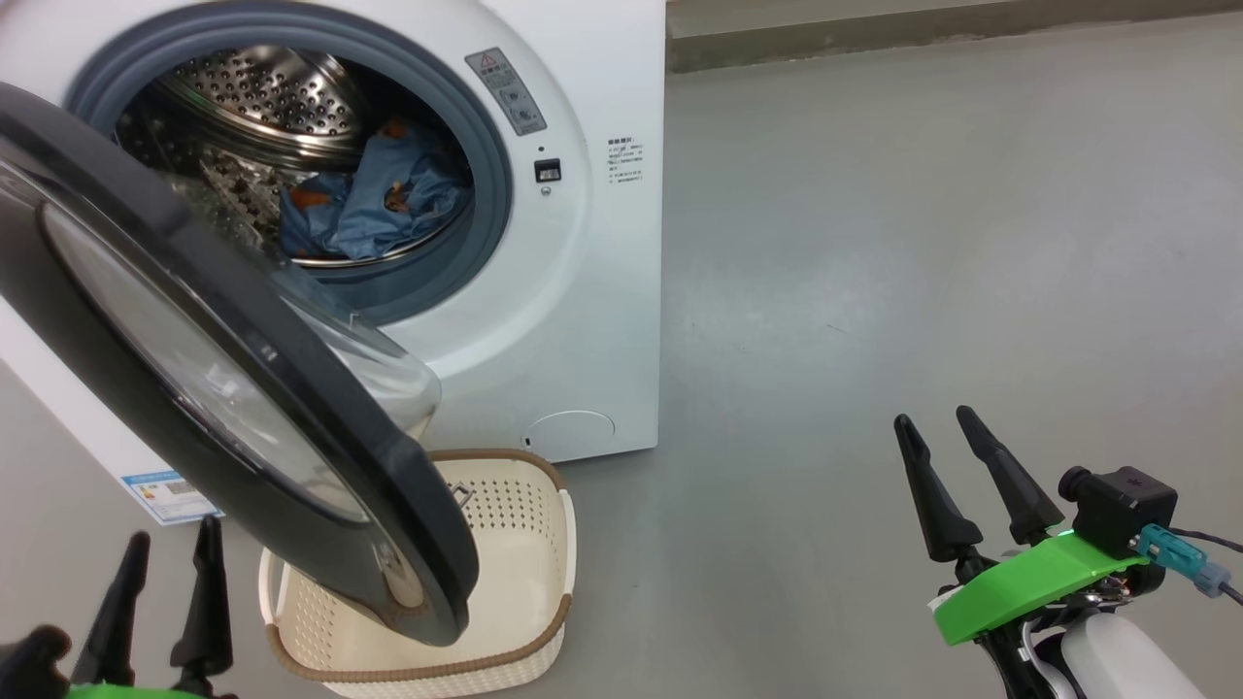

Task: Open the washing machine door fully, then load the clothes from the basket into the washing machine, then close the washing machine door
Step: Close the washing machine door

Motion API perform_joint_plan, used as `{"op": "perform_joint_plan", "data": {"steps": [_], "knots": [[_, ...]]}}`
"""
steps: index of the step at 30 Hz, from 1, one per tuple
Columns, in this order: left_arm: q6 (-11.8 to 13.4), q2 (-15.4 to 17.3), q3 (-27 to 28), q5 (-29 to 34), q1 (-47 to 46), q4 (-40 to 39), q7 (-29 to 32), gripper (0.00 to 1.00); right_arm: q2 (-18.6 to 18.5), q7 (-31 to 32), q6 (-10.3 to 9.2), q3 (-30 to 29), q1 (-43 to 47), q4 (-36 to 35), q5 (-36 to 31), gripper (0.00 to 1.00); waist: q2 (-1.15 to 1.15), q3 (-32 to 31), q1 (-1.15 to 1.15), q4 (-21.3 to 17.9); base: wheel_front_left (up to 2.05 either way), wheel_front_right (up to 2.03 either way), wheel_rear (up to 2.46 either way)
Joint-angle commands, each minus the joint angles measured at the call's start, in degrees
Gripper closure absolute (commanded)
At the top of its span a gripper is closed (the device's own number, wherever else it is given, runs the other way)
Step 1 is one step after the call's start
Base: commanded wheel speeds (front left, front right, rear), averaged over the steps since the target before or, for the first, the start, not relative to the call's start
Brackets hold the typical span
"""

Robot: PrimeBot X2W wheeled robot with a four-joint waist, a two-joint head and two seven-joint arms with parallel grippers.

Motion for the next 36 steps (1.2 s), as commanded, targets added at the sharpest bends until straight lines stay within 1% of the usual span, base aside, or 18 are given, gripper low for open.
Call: {"op": "perform_joint_plan", "data": {"steps": [1, 13, 29, 30, 31, 32, 33, 34, 36], "knots": [[-0.2, 1.0, 1.8, 1.2, -0.9, 0.0, -1.4, 0.00, -0.7, -0.7, 0.32, 0.8, -0.8, -1.7, -0.3, 0.00, 0.00, 0.1, 0.00, 0.0, 0.00, 0.00, 0.00], [-0.2, -0.2, 1.2, 3.6, -1.6, 3.1, -3.2, 0.00, -1.0, -0.7, 0.32, 0.4, -0.7, -1.6, -0.6, 0.00, 0.00, 0.3, 0.00, 0.8, 0.00, 0.00, 0.00], [-0.2, -0.8, 1.2, 4.1, -1.7, 3.2, -3.6, 0.00, -1.3, -0.7, 0.32, 1.4, -0.6, -1.4, -0.4, 0.00, 0.00, 0.1, 0.00, 1.8, 0.00, 0.00, 0.00], [-0.2, -0.9, 1.2, 4.1, -1.6, 3.2, -3.6, 0.00, -1.3, -0.7, 0.32, 1.5, -0.7, -1.4, -0.3, 0.17, 0.00, 0.1, 0.00, 2.0, 0.00, 0.00, 0.00], [-0.2, -0.9, 1.3, 4.2, -1.5, 3.2, -3.6, 0.00, -1.3, -0.7, 0.32, 1.6, -0.8, -1.4, -0.2, 0.51, 0.00, 0.1, 0.00, 2.2, 0.00, 0.00, 0.00], [-0.2, -1.0, 1.3, 4.2, -1.5, 3.2, -3.6, 0.00, -1.3, -0.7, 0.32, 1.6, -0.9, -1.5, 0.0, 0.66, 0.00, 0.1, 0.00, 2.6, 0.00, 0.00, 0.00], [-0.3, -1.1, 1.2, 4.1, -1.4, 3.2, -3.6, 0.00, -1.3, -0.7, 0.32, 1.7, -1.0, -1.7, 0.4, 0.97, 0.00, 0.1, 0.00, 2.9, 0.00, 0.00, 0.00], [-0.3, -1.3, 1.2, 4.1, -1.4, 3.1, -3.6, 0.00, -1.3, -0.7, 0.32, 1.9, -1.1, -1.9, 0.7, 1.00, 0.00, 0.1, 0.00, 3.3, 0.00, 0.00, 0.00], [-0.3, -1.5, 1.0, 4.1, -1.2, 3.2, -3.6, 0.00, -1.3, -0.7, 0.32, 2.3, -1.4, -2.4, 1.4, 1.00, 0.00, 0.0, 0.00, 4.2, 0.00, 0.00, 0.00]]}}
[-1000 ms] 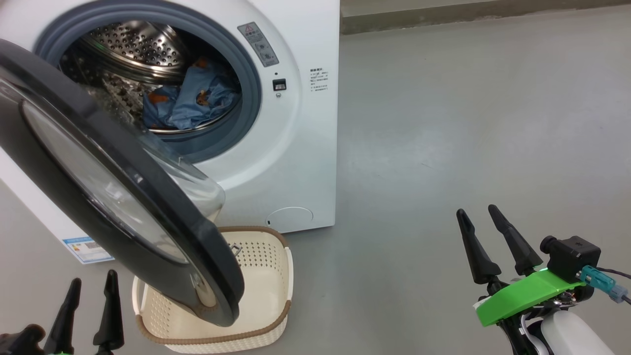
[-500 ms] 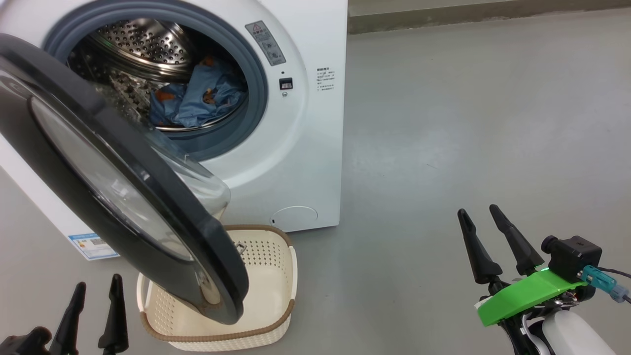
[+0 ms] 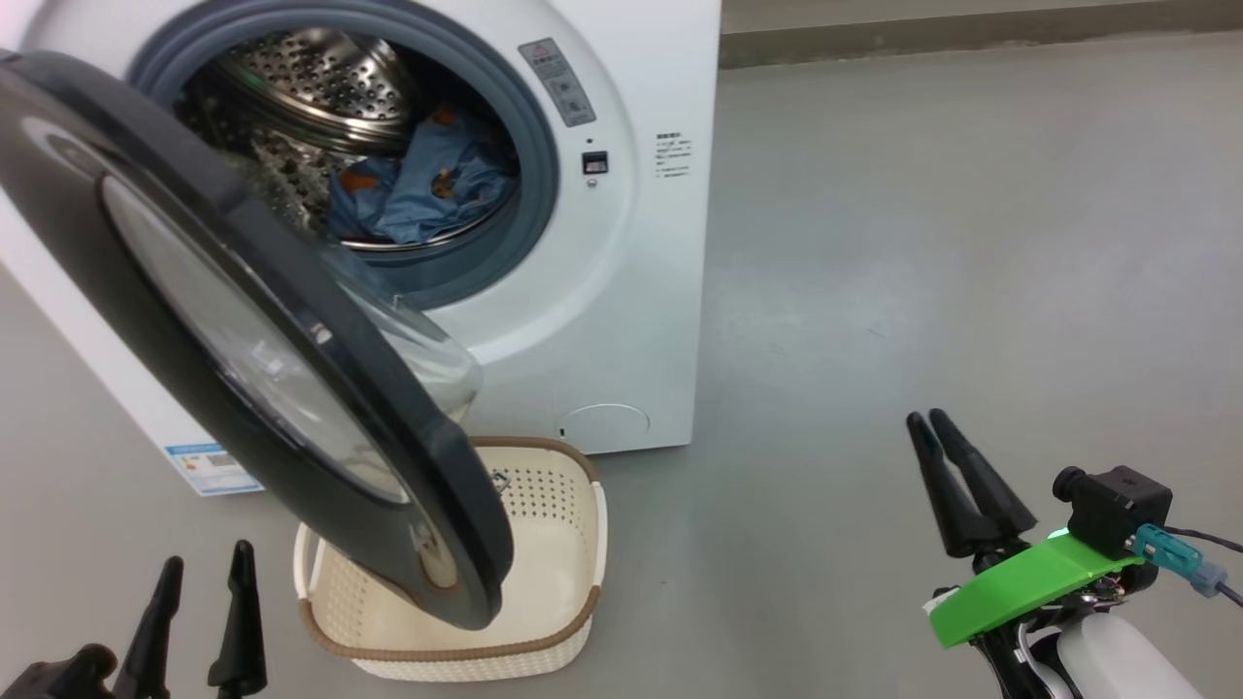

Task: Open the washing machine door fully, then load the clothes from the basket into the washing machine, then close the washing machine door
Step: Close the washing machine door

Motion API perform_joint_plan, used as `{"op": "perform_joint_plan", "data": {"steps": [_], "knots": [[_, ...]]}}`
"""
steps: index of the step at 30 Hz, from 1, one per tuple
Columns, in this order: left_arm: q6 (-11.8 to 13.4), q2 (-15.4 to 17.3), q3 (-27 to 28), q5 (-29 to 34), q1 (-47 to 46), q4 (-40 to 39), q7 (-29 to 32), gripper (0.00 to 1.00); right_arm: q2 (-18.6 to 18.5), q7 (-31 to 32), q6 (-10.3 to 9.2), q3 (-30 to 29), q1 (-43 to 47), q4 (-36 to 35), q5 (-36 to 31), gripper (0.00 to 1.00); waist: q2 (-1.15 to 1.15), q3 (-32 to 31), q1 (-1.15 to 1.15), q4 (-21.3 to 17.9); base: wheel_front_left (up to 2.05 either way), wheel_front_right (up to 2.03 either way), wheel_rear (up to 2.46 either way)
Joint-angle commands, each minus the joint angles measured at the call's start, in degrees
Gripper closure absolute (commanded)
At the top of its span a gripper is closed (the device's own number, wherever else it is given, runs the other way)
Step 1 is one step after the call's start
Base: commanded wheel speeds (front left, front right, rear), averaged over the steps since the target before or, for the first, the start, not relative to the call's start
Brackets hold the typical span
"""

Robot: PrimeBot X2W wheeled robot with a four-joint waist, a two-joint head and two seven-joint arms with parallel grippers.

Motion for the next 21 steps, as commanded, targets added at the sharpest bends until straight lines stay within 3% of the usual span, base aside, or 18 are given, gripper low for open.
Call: {"op": "perform_joint_plan", "data": {"steps": [1, 13, 21], "knots": [[-0.3, 1.2, 1.7, 0.5, -1.4, -1.0, -0.8, 0.00, -0.6, -0.7, 0.32, 1.2, -1.6, -2.0, 1.1, 1.00, 0.00, -0.1, 0.00, 1.3, 0.00, 0.00, 0.00], [-0.3, 0.0, 0.8, 0.4, -0.5, -0.6, -0.8, 0.00, 0.4, -0.7, 0.32, 4.9, -7.4, -8.2, 4.8, 1.00, 0.00, -1.0, 0.00, 9.2, 0.00, 0.00, 0.00], [-0.3, -0.1, 0.0, 0.1, -0.3, 0.0, -0.8, 0.00, 1.9, -0.7, 0.32, 7.5, -10.7, -16.9, 4.8, 1.00, 0.00, -1.7, 0.00, 14.9, 0.00, 0.00, 0.00]]}}
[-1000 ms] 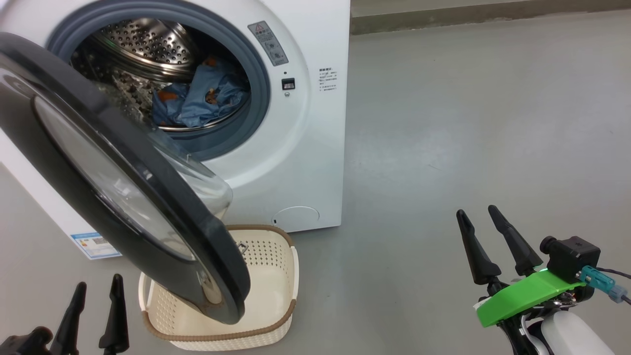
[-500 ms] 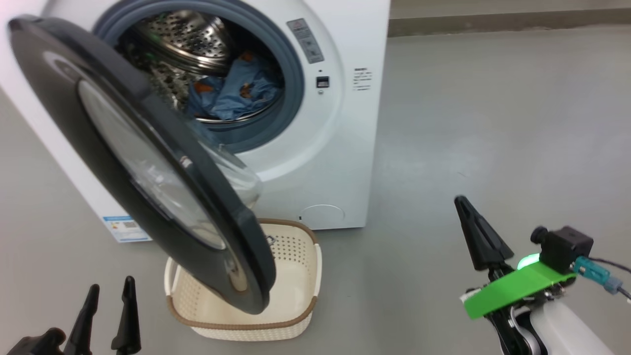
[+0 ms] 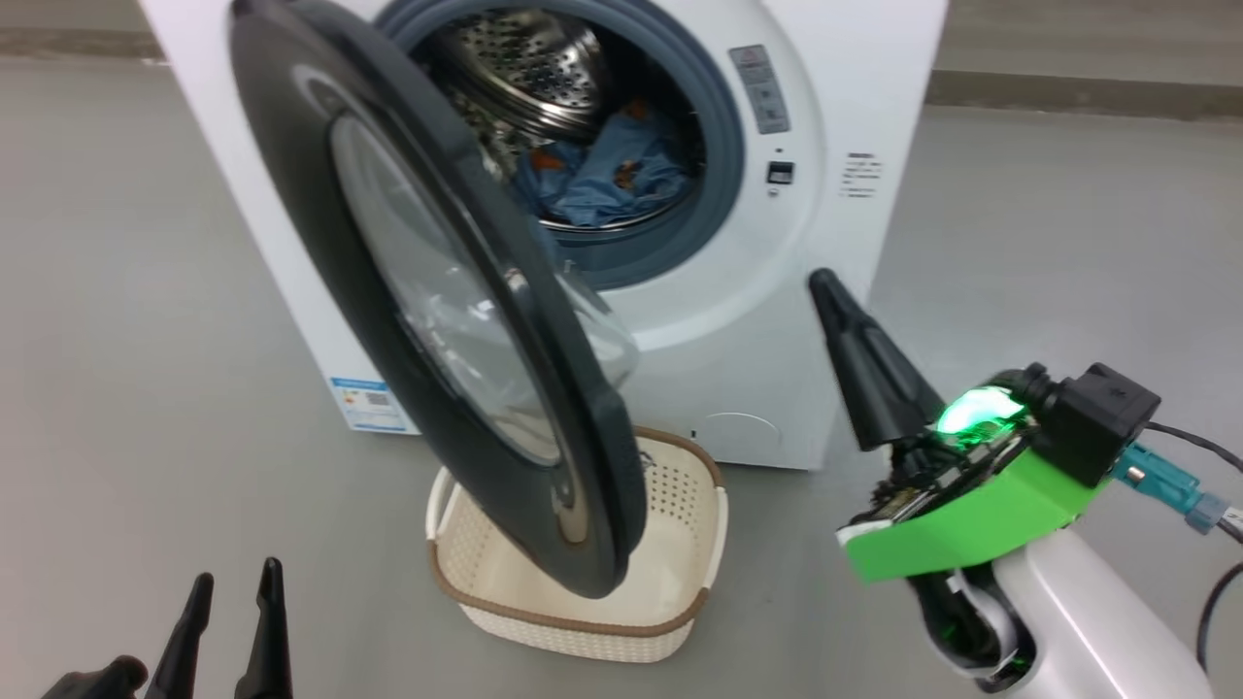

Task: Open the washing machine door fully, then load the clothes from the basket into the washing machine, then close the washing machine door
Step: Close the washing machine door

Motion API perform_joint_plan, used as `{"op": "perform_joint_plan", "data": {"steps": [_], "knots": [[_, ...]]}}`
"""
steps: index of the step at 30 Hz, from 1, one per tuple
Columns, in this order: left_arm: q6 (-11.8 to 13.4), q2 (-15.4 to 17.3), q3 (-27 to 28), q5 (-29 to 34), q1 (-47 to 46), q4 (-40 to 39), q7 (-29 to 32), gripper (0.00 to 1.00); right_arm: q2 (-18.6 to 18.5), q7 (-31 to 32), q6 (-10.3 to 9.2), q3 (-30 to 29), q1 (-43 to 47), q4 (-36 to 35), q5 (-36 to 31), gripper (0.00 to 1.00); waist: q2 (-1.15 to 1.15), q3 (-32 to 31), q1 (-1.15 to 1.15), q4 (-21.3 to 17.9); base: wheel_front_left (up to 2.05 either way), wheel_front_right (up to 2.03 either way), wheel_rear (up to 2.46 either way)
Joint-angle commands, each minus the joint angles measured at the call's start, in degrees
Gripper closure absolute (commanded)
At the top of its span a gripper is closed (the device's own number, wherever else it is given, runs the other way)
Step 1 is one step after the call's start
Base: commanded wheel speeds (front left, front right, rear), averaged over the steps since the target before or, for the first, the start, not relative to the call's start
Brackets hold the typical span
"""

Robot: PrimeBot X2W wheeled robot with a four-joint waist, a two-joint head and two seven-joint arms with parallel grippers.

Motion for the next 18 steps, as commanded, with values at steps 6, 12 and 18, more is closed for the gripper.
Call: {"op": "perform_joint_plan", "data": {"steps": [6, 12, 18], "knots": [[-0.3, 1.3, 1.3, -0.1, -0.9, -0.7, -0.8, 0.00, 0.5, -0.5, 0.32, 9.5, -3.2, -7.5, -0.1, 1.00, 0.00, -1.1, 0.00, 5.5, 0.00, 0.00, 0.00], [-0.3, 1.3, 0.7, -0.4, -1.0, -0.6, -0.8, 0.00, -1.5, -0.5, 0.32, 20.9, -6.0, -2.7, -0.1, 1.00, 0.00, -1.6, 0.00, 7.4, 0.00, 0.00, 0.00], [-0.3, 1.2, 0.4, -0.7, -1.0, -0.7, -0.8, 0.00, -3.0, -0.5, 0.32, 30.1, -10.0, 8.1, 2.2, 1.00, 0.00, -1.7, 0.00, 9.0, 0.00, 0.00, 0.00]]}}
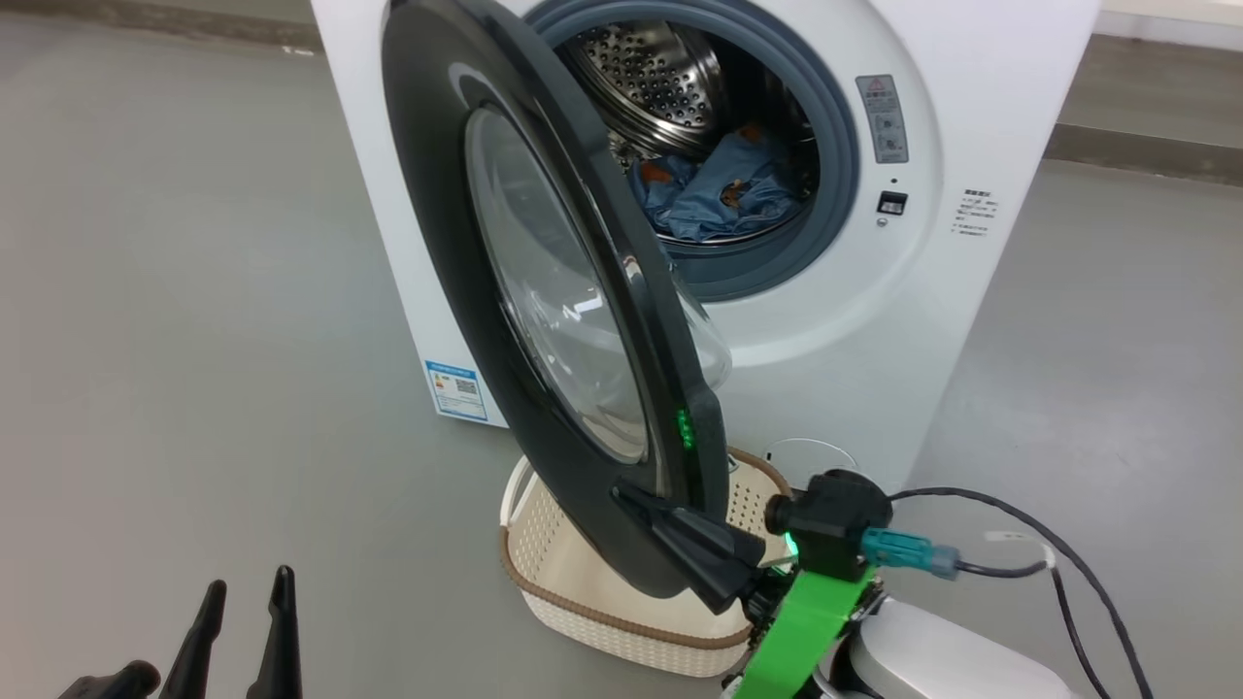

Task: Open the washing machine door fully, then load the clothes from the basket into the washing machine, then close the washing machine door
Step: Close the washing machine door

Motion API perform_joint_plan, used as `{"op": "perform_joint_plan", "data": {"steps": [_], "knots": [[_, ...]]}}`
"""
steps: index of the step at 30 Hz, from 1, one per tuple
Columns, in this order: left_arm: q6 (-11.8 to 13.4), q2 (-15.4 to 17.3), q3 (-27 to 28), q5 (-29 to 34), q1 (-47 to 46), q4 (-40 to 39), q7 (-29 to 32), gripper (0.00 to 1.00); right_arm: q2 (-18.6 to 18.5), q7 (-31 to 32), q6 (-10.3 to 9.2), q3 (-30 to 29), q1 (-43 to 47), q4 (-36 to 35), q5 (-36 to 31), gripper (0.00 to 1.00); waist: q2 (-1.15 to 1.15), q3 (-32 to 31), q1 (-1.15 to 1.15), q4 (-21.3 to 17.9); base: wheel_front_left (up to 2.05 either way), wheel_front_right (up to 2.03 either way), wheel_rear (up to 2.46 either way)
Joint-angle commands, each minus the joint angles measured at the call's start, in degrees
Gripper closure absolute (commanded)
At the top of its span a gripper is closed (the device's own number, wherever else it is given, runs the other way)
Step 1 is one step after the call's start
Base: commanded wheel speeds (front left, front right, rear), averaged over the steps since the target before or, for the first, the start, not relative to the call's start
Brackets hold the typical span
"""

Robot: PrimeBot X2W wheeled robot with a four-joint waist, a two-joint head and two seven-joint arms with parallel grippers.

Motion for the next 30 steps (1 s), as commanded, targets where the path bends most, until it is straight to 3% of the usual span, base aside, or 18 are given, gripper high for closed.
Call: {"op": "perform_joint_plan", "data": {"steps": [1, 12, 20, 30], "knots": [[-0.3, 1.0, 1.7, -0.6, -1.6, -1.1, -0.7, 0.00, 0.5, -0.5, 0.25, 1.5, -2.4, 1.0, 1.6, 1.00, 0.00, 0.0, 0.00, 0.7, 0.00, 0.00, 0.00], [-0.3, 0.8, 1.3, -1.1, -1.7, -1.1, -0.7, 0.00, 0.3, -0.5, 0.25, 7.7, -6.7, 13.5, 7.4, 1.00, 0.00, 1.2, 0.00, 1.9, 0.00, 0.00, 0.00], [-0.3, 1.0, 0.5, -1.3, -2.4, -1.3, -0.5, 0.00, -1.2, -0.5, 0.25, 4.3, -7.7, 16.1, 7.7, 1.00, 0.00, 2.5, 0.00, 1.2, 0.00, 0.00, 0.00], [-0.3, 1.0, -1.6, -2.1, -5.1, -1.7, -0.4, 0.00, -4.3, -0.5, 0.25, -3.0, -11.9, 19.7, 5.5, 1.00, 0.00, 9.3, 0.00, -0.8, 0.00, 0.00, 0.00]]}}
